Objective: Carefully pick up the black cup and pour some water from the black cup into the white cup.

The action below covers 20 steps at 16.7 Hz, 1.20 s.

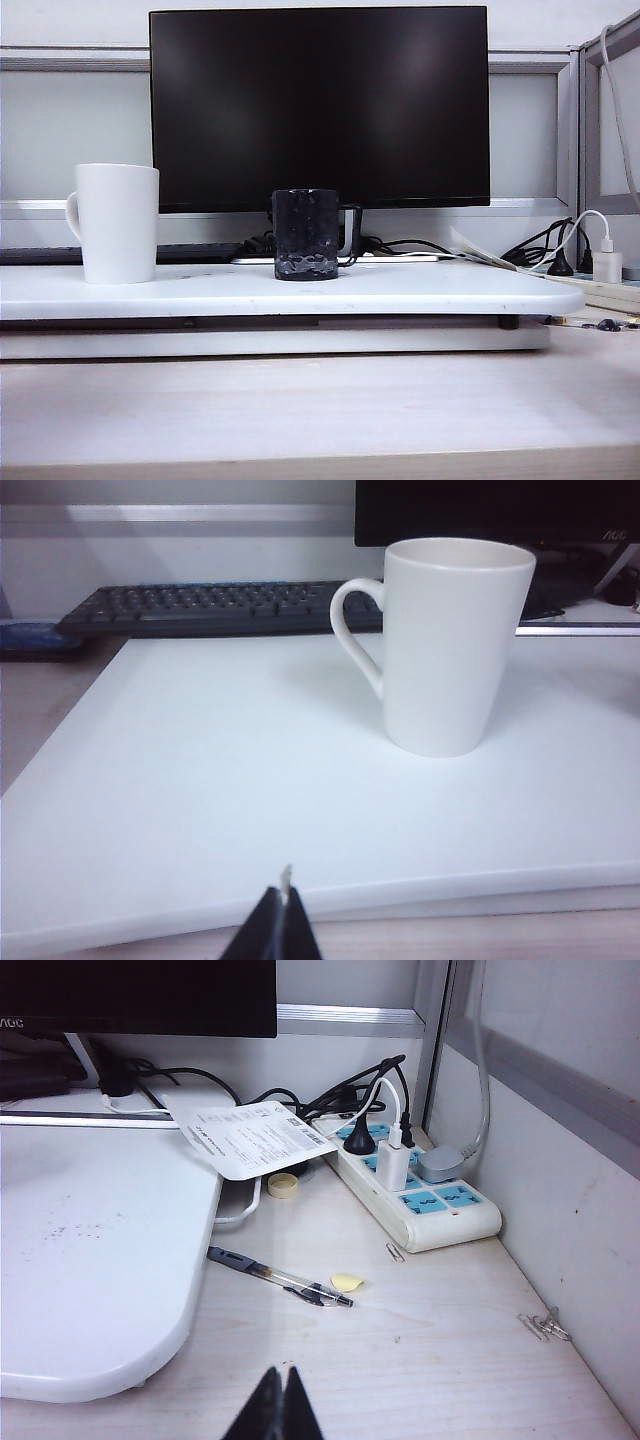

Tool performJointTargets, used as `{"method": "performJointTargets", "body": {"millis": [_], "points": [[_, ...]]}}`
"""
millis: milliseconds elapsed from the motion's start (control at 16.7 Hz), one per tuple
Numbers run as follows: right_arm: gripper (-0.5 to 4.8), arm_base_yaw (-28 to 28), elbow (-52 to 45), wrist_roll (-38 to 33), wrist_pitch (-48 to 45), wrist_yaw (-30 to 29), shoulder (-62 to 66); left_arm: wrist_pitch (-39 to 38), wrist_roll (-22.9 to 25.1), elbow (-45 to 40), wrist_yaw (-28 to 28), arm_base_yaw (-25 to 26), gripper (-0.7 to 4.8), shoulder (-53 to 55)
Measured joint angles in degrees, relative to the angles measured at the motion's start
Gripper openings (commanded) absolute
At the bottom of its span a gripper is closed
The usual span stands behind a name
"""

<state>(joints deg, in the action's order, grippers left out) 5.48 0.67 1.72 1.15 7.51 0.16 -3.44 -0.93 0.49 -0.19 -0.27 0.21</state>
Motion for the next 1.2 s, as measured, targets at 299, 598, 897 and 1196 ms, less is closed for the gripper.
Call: {"method": "performJointTargets", "body": {"millis": [299, 598, 897, 1196], "points": [[1.09, 0.1, 5.1, 0.0, -1.7, -3.3, 0.3, 6.0, -0.9, 0.8, 0.0, 0.0, 4.79, 0.0], [3.92, 0.1, 18.0, -0.3, -16.9, -3.7, 6.8, 13.8, -15.4, 10.3, 1.9, -0.1, 4.79, 0.0], [4.10, 0.1, 35.6, -0.2, -24.4, -10.1, 30.4, 15.8, -15.5, 21.3, 6.6, -0.1, 4.79, 10.1], [4.09, 3.5, 47.4, -0.2, -23.0, -16.2, 54.2, 17.4, -13.0, 33.3, 15.1, -0.1, 4.79, 32.3]]}}
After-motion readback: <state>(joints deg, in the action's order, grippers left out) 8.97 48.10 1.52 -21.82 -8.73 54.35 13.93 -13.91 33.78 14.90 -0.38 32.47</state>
